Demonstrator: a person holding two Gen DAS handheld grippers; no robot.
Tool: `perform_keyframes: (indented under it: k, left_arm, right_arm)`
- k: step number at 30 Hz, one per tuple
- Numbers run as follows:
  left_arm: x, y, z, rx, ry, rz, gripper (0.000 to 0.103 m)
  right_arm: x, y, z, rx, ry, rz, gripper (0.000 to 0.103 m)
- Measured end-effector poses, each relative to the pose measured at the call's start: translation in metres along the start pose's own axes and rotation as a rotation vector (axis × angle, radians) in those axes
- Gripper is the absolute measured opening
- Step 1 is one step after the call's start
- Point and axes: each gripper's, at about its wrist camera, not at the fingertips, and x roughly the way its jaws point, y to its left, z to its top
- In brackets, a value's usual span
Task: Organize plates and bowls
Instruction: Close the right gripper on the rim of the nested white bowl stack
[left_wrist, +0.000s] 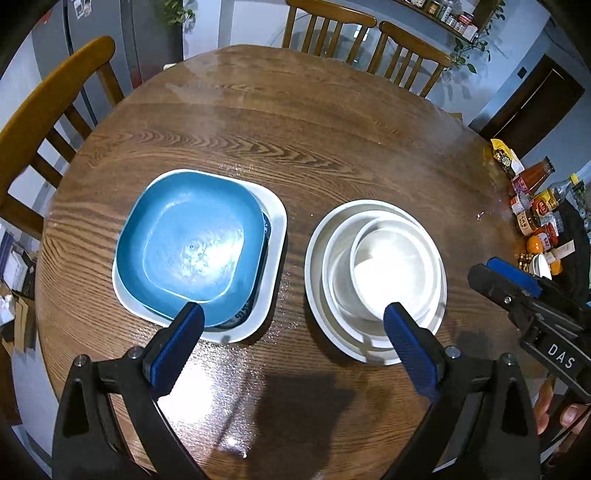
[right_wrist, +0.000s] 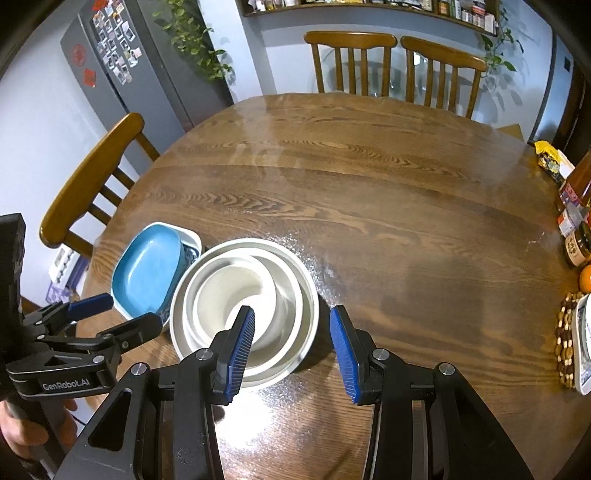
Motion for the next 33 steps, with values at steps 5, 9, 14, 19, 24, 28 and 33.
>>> perform_keyframes:
  k: [5, 9, 14, 19, 24, 28, 33]
  left_arm:
    - [0.005, 0.008, 0.0, -0.058, 0.029, -0.028, 0.097]
    - [0.007, 0.014, -0.001, -0.087, 0.051, -0.053, 0.096]
    - [0.007, 0.014, -0.001, -0.094, 0.06, -0.062, 0.091]
    - [0.009, 0.016, -0.002, -0.096, 0.073, -0.062, 0.083]
    - [0.011, 0.019, 0.0, -0.105, 0.079, -0.053, 0.078]
    - [0.013, 0.021, -0.001, -0.105, 0.088, -0.044, 0.078]
    - [0.012, 0.026, -0.003, -0.12, 0.091, -0.041, 0.074]
  right_arm:
    - [0.007, -0.014, 0.001, 0.036, 0.025, 0.019, 0.043]
    - [0.015, -0.023, 0.002, 0.075, 0.05, 0.035, 0.043]
    - [0.022, -0.031, 0.002, 0.097, 0.071, 0.037, 0.043]
    - [0.03, -0.041, 0.002, 0.121, 0.099, 0.052, 0.043]
    - [0.036, -0.045, 0.0, 0.139, 0.125, 0.085, 0.043]
    - [0.039, -0.045, 0.0, 0.146, 0.133, 0.106, 0.043]
    - [0.039, -0.044, 0.001, 0.138, 0.136, 0.106, 0.039]
